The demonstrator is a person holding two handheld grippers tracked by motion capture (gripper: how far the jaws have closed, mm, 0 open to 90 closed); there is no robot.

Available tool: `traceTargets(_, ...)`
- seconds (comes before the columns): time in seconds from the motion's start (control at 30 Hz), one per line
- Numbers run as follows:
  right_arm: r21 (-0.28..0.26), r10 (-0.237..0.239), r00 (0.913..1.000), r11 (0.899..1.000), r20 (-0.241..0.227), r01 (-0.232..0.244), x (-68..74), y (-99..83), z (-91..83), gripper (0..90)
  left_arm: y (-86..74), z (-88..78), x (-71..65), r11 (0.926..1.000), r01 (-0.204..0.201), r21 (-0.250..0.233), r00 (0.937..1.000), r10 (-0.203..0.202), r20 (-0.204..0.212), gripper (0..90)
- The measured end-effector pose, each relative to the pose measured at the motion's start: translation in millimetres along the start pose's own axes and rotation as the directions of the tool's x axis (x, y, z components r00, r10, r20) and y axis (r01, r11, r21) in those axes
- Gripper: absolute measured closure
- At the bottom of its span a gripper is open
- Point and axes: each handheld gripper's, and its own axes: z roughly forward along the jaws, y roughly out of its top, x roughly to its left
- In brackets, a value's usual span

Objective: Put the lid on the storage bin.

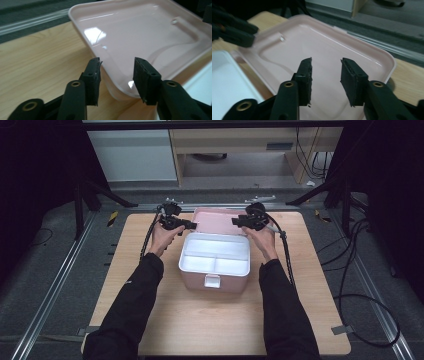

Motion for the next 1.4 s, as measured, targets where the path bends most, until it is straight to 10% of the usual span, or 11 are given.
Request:
traceTargets(0.17,0.067,-0.012,0.9959,0.998,0.089,0.006,-9.8,-7.5,2.1,46.6,2.0,-1.5,-1.9,0.9965,-0.073,0.04,0.994,0.076,-0.079,42.3)
traceTargets(0.43,0.108,0.004,0.9916,0.994,0.13,-0.018,-18.7,-22.3,3.9,39.4,3.5,11.6,-2.1,0.9959,-0.082,0.037,0.9964,0.083,-0.019,38.0)
traceTargets(1.4,0.12,0.095,0.9949,0.988,0.034,-0.099,-18.4,-28.1,20.9,40.0,-7.0,18.6,-0.8,0.9979,-0.043,0.049,0.999,0.043,-0.007,36.5)
